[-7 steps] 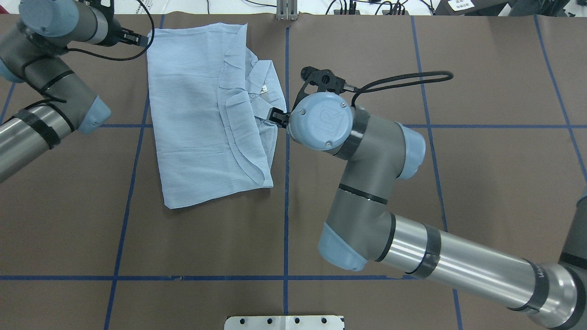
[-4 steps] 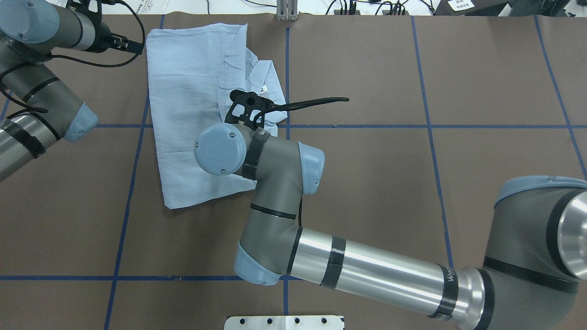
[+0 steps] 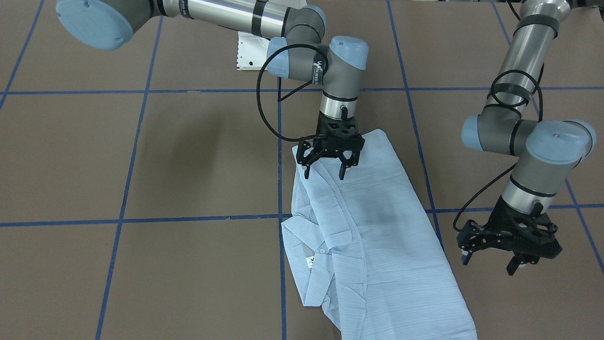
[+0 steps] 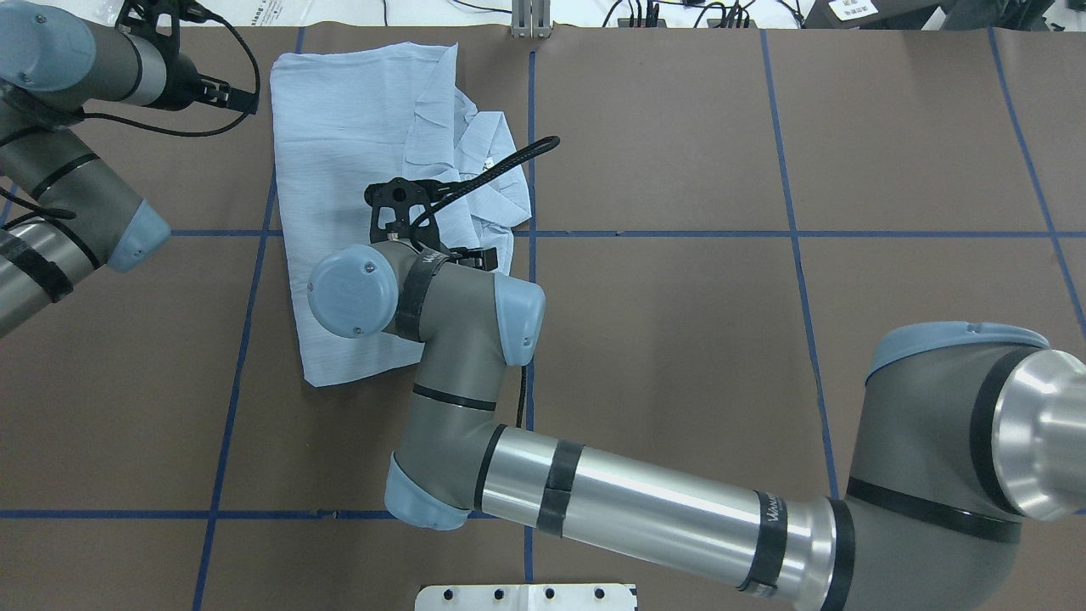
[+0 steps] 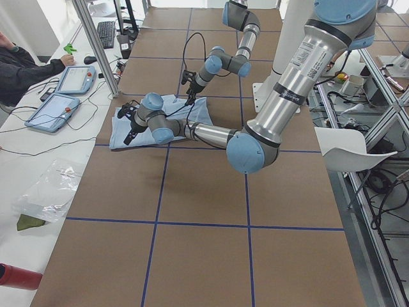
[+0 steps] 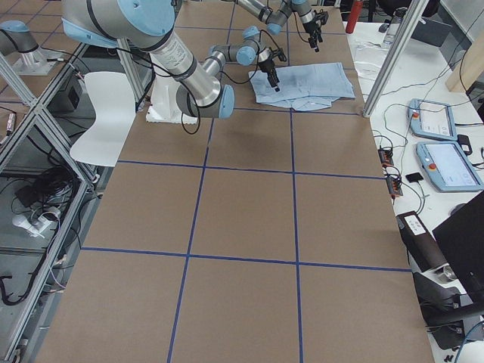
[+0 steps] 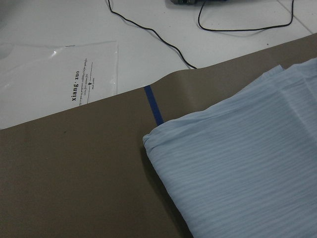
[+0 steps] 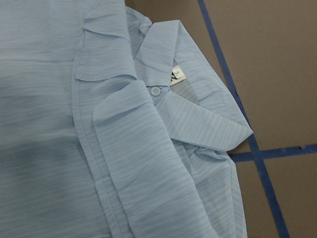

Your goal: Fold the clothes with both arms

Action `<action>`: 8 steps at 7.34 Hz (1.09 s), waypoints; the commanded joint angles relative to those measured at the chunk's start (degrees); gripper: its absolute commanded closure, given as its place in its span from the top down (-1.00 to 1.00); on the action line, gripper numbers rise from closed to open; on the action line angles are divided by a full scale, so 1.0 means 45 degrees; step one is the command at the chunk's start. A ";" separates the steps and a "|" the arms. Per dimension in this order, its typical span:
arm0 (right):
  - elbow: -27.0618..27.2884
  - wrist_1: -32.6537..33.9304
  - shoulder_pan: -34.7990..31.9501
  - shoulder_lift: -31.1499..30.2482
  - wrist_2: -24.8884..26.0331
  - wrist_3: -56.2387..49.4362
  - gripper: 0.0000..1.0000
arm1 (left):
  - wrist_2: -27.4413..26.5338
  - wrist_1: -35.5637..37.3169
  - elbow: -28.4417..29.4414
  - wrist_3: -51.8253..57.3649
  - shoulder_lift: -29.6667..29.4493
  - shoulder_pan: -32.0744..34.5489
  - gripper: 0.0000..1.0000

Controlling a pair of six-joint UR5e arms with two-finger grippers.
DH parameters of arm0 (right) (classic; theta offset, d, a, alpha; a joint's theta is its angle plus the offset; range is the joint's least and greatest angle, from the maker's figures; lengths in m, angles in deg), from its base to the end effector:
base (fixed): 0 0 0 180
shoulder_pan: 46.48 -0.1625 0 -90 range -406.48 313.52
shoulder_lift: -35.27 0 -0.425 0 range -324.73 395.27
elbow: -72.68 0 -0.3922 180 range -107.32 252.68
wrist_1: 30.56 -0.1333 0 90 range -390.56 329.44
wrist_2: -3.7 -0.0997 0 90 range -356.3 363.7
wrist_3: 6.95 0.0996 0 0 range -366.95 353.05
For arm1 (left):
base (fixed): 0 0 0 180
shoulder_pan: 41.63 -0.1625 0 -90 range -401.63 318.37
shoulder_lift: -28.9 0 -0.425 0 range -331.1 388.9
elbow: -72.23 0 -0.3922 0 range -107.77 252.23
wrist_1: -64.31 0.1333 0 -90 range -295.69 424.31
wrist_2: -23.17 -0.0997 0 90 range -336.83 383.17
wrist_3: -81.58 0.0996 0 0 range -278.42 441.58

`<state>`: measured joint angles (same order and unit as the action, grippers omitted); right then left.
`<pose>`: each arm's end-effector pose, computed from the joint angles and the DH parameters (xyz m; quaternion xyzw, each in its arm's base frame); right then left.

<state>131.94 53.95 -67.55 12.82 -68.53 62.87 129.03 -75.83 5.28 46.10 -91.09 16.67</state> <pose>-0.7291 -0.4563 0.0929 0.2604 -0.2829 0.0629 0.9210 0.2967 -0.6823 0.4516 0.3271 0.3628 0.0372 0.8718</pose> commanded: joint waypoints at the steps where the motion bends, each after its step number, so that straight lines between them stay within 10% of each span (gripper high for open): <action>1: -0.2184 -0.0070 0.0053 0.1334 0.0270 -0.1334 0.84 | 0.0479 -0.0244 -0.0101 -0.0004 0.0180 0.0131 1.00; 8: -0.4047 -0.1243 0.0112 0.1846 0.1110 -0.4266 0.62 | 0.0480 -0.0244 -0.0238 -0.0004 0.0492 0.0385 1.00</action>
<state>113.78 48.39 -67.10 21.03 -63.60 44.65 131.18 -76.93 4.21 46.08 -89.09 18.37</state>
